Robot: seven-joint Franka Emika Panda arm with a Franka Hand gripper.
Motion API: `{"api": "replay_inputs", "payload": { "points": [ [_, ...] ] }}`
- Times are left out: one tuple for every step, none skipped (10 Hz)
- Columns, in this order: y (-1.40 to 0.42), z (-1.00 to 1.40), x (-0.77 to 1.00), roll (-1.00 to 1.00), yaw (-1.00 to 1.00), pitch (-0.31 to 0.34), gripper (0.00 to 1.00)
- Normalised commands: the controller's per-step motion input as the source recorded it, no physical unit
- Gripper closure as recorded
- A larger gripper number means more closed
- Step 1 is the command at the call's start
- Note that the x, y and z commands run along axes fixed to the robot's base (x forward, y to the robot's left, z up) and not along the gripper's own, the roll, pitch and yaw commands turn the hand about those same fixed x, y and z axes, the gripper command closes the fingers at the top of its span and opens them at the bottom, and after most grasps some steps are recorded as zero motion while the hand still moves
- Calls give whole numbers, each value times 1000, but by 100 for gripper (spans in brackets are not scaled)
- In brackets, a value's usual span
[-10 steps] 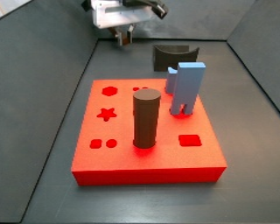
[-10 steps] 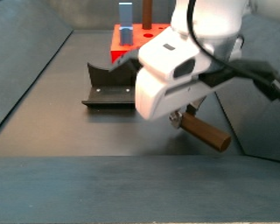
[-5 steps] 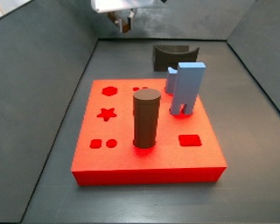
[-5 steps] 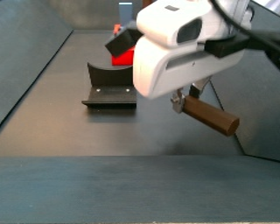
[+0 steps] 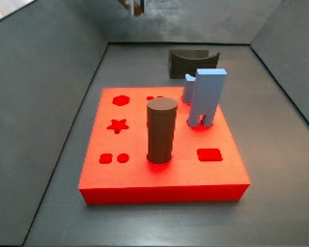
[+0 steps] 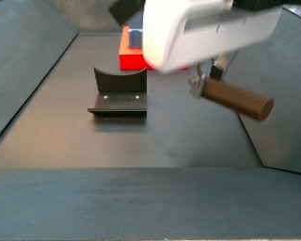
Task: Pick up the hexagon object. Move up. Place the hexagon object on the fixture. Regrasp the hexagon object. Move to above the board. Insert the hexagon object.
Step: Place the hexagon object on the fixture.
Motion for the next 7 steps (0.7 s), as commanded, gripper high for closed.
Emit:
{"api": "replay_inputs", "payload": {
  "points": [
    [-1, 845, -18, -12, 5, 34, 100],
    [3, 607, -8, -15, 6, 44, 100],
    [5, 429, -1, -19, 6, 55, 100],
    [7, 312, 5, -21, 6, 61, 100],
    [-1000, 498, 984, 198, -1000, 8, 100],
    [-1000, 476, 986, 199, -1000, 12, 100],
    [-990, 460, 1000, 209, -1000, 49, 100]
  ]
}}
